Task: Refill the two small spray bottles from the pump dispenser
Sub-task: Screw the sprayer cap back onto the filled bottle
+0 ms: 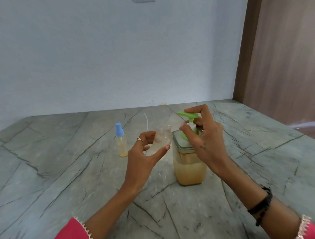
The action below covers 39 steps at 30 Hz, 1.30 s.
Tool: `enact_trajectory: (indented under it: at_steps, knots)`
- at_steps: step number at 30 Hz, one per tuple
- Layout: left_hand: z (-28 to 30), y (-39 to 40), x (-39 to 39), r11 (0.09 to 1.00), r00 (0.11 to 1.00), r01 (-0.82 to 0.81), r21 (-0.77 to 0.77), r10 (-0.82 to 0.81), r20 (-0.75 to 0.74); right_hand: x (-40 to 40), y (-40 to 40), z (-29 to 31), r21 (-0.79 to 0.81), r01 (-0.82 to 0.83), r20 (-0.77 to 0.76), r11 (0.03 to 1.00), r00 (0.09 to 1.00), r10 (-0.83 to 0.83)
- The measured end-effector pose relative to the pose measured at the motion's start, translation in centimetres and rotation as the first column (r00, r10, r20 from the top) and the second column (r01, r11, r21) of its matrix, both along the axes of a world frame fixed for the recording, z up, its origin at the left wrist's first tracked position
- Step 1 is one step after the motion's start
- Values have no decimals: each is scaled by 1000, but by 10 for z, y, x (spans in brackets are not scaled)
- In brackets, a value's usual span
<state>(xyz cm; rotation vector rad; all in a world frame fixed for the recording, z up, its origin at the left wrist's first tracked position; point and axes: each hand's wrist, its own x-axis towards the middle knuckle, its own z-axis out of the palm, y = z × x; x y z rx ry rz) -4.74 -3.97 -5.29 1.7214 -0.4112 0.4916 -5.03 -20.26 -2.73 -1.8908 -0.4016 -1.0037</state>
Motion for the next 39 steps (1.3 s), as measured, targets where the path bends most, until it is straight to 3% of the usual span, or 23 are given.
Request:
enact_trajectory:
  at_steps: [7,17,23,25,28,31,33,35,39]
  knots:
    - [-9,1,5,997,999,-17,77,20,-43,24,-10,2,-30,150,7,988,989,-150]
    - [-12,9,15,998,993,-27,64,34,-116,48,-25,5,-47,37,17,998,999,-36]
    - [-17,9,17,999,985,-27,42,34,-171,54,-24,3,-110,168,39,980,986,-165]
    - [-19,9,18,999,982,-35,39,42,-187,51,-23,4,-86,219,93,972,973,-211]
    - [-21,10,21,997,977,-66,35,72,-203,42,-14,14,-94,302,347,949,903,-253]
    - [-24,11,25,995,967,-96,32,100,-236,27,10,25,-176,249,482,952,865,-137]
    - [-26,11,27,992,957,-118,33,123,-262,20,31,25,-244,144,394,959,919,-38]
    - [-27,12,28,990,948,-135,29,137,-288,19,49,18,-239,10,181,971,983,35]
    - [-27,13,29,989,939,-144,28,146,-313,34,73,-4,-24,-138,-173,990,976,132]
